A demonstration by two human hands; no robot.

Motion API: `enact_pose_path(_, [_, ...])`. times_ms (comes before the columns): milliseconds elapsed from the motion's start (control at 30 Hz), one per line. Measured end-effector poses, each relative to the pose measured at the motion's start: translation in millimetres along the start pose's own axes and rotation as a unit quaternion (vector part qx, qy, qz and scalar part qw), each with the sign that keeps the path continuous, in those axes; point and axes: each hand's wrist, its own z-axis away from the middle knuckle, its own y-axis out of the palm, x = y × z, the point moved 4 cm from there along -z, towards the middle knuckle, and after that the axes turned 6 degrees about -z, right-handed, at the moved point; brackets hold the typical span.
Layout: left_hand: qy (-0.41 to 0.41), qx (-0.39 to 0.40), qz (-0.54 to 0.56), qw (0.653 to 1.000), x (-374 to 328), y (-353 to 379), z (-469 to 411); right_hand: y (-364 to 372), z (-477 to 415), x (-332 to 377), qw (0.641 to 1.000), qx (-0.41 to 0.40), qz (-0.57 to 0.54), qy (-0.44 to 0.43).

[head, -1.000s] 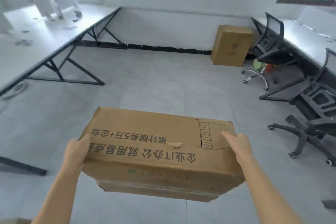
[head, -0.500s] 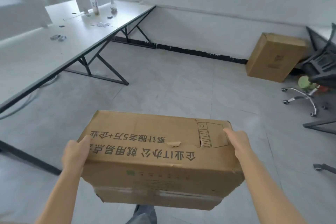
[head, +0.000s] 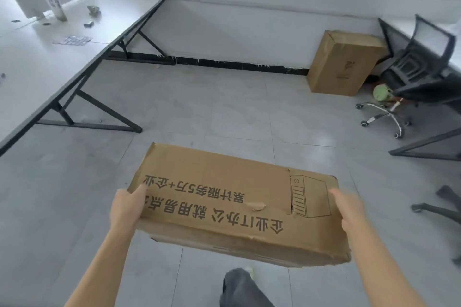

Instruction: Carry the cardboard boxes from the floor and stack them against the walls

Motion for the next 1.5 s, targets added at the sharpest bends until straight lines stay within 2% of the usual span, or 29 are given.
enact_pose_path(267, [0.006, 0.042, -0.015, 0.999, -109, 94, -98, 49, -117, 75, 0.999, -0.036, -0.003, 0.013])
enact_pose_path(467, [-0.001, 0.024, -0.011, 1.000, -200, 134, -172, 102, -203, 166, 1.000, -0.027, 0.004, -0.013])
enact_pose_path(633, [-0.002, 0.009, 0.004, 1.000, -249, 160, -223, 149, -262, 223, 1.000, -0.012, -0.007, -0.012])
enact_pose_path(900, [0.008, 0.027, 0.039, 0.999, -349, 219, -339, 236, -369, 315, 0.998, -0.039, 0.025, -0.032])
enact_pose_path(1033, [0.026, 0.044, 0.013, 0.999, -414, 251, -410, 271, -420, 369, 0.996, -0.077, 0.027, -0.032])
enact_pose_path(1233, [0.026, 0.091, -0.020, 0.995, -505, 327, -492, 273, -487, 411, 0.988, -0.154, -0.011, 0.007])
enact_pose_path(1500, [0.051, 0.177, -0.018, 0.983, -624, 472, -522, 239, -610, 440, 0.972, -0.223, -0.052, 0.052])
